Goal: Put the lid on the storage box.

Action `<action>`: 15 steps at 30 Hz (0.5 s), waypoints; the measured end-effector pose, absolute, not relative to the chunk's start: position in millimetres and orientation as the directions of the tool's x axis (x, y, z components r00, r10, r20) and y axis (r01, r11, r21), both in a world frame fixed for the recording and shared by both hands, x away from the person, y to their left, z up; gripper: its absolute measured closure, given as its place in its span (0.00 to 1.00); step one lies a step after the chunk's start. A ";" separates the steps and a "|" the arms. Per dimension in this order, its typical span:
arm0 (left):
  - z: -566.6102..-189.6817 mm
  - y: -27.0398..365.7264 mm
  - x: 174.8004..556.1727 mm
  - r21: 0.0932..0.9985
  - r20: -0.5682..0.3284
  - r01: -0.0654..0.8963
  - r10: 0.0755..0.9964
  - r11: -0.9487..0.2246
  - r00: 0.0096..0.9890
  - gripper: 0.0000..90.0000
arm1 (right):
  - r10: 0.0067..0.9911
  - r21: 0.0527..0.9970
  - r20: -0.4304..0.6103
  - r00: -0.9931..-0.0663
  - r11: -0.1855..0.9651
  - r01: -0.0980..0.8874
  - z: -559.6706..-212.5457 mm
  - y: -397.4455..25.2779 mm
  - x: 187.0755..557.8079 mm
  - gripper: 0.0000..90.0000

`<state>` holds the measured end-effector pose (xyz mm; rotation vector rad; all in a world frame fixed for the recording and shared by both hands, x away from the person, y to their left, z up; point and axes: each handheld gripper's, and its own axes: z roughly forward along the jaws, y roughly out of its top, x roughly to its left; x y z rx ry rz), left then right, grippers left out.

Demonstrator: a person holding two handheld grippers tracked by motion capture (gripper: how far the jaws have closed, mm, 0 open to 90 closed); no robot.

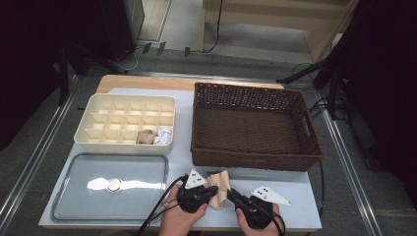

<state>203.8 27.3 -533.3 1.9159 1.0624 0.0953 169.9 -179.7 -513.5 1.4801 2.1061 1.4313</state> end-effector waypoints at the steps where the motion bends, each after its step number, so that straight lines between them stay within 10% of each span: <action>1: -533.9 27.0 204.3 0.740 -0.341 0.639 0.704 -0.207 0.623 1.00 | 0.803 0.789 0.343 -0.487 0.034 0.613 -512.7 -177.8 169.1 0.95; 15: -510.9 65.2 197.2 0.772 -0.365 0.616 0.685 -0.155 0.631 0.93 | 0.794 0.813 0.299 -0.530 0.079 0.576 -512.3 -156.3 165.8 0.95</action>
